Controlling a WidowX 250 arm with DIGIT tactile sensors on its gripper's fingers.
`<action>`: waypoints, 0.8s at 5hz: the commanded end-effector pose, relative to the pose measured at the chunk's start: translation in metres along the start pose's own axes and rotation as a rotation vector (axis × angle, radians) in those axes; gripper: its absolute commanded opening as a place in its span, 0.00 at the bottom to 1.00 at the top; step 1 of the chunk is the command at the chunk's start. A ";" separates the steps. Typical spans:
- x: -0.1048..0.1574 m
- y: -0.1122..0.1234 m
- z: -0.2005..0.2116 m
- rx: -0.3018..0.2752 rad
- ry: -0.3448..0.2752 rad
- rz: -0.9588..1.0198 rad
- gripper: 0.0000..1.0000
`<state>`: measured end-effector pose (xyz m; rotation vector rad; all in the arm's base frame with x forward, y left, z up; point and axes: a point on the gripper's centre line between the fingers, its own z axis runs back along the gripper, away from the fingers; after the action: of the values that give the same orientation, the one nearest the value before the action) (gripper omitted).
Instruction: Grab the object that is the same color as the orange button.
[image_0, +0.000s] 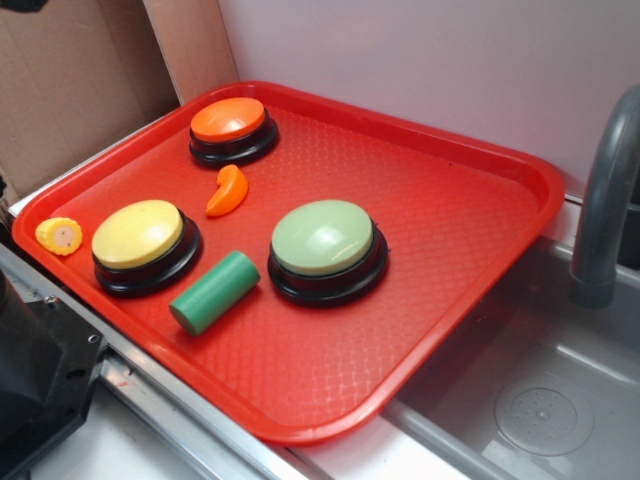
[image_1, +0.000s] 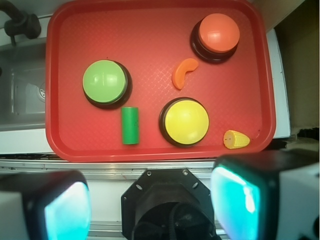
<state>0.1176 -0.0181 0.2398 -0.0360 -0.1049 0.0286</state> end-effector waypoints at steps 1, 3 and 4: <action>0.000 0.000 0.000 0.000 0.000 0.000 1.00; 0.033 0.014 -0.031 0.008 0.017 0.207 1.00; 0.050 0.022 -0.056 -0.010 0.012 0.278 1.00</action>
<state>0.1714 0.0008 0.1823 -0.0611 -0.0609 0.2967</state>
